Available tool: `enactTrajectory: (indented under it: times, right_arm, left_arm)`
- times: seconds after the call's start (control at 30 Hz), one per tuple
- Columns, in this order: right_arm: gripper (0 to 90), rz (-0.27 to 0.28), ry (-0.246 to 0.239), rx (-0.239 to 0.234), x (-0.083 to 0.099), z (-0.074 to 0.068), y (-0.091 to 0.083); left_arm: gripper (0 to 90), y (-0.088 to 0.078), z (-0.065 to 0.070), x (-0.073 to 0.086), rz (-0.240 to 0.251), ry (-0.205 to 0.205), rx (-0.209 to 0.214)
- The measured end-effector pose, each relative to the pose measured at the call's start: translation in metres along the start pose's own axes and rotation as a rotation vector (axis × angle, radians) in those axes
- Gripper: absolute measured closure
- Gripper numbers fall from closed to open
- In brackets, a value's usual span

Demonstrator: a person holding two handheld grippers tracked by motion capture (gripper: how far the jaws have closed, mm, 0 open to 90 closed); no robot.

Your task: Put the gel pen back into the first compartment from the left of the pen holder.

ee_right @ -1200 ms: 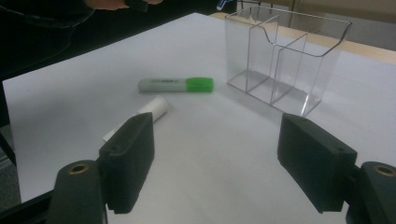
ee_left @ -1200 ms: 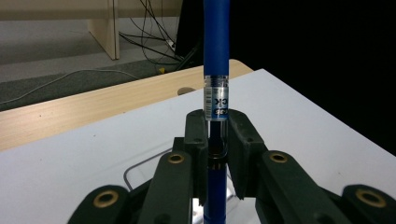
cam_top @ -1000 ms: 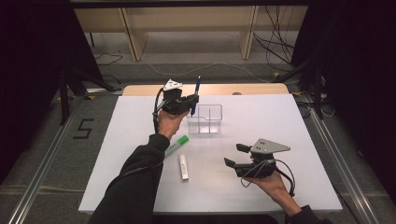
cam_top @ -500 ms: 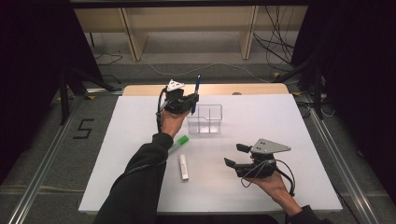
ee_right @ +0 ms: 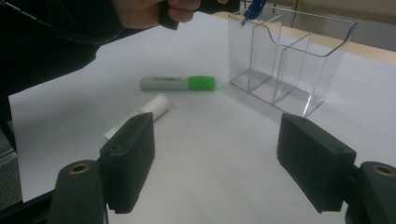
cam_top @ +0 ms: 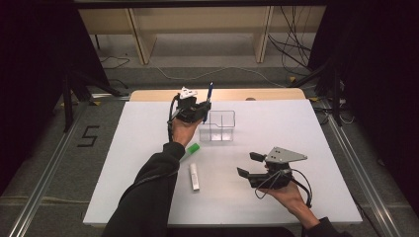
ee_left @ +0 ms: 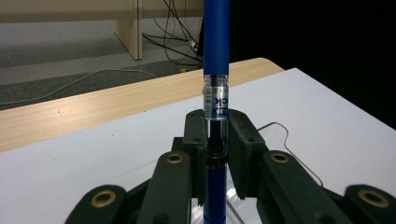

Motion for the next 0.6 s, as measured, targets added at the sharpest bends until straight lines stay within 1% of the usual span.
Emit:
enactTrajectory:
  times: [0.07,0.1,0.23,0.27,0.4,0.43,0.47,0.5,0.6]
  right_arm:
    - [28.7,-0.002,-0.001,0.0,0.0,0.0,0.0]
    - [28.7,0.001,-0.001,0.0,0.0,0.0,0.0]
    - [28.7,-0.002,0.003,-0.001,0.0,0.0,0.0]
    - [28.7,-0.003,0.001,0.0,0.0,0.0,0.001]
    - [28.7,-0.003,0.003,-0.001,0.0,0.0,0.001]
    - [28.7,-0.003,0.002,-0.001,0.0,0.0,0.0]
    - [28.7,-0.004,0.001,-0.001,0.0,0.0,0.0]
    - [28.7,-0.006,-0.003,0.001,0.001,0.0,0.0]
    - [28.7,-0.006,-0.002,0.003,0.001,0.001,0.0]
  left_arm:
    - [78.1,0.0,-0.002,0.002,-0.007,-0.002,-0.003]
    - [78.2,0.001,-0.002,0.003,-0.012,-0.009,-0.001]
    - [78.1,0.003,-0.004,0.008,-0.018,-0.004,-0.01]
    - [78.0,0.003,-0.003,0.009,-0.017,-0.014,-0.01]
    - [77.4,0.001,-0.003,0.012,-0.031,-0.023,-0.004]
    - [73.6,0.0,-0.002,0.012,-0.03,-0.03,0.005]
    - [65.4,-0.002,-0.003,0.013,-0.046,-0.028,0.002]
    - [56.7,-0.004,-0.003,0.012,-0.049,-0.028,-0.006]
    - [41.9,-0.014,-0.002,0.011,-0.058,-0.015,-0.003]
Point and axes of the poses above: each handheld gripper's, and its own axes: y roughly forward along the jaws, x roughly out of its underside, z roughly to its right, the point moved 9 cm from there along y, roughly forward along the jaws, and after that the axes turned 15 degrees about -z, right-handed, at the moved point
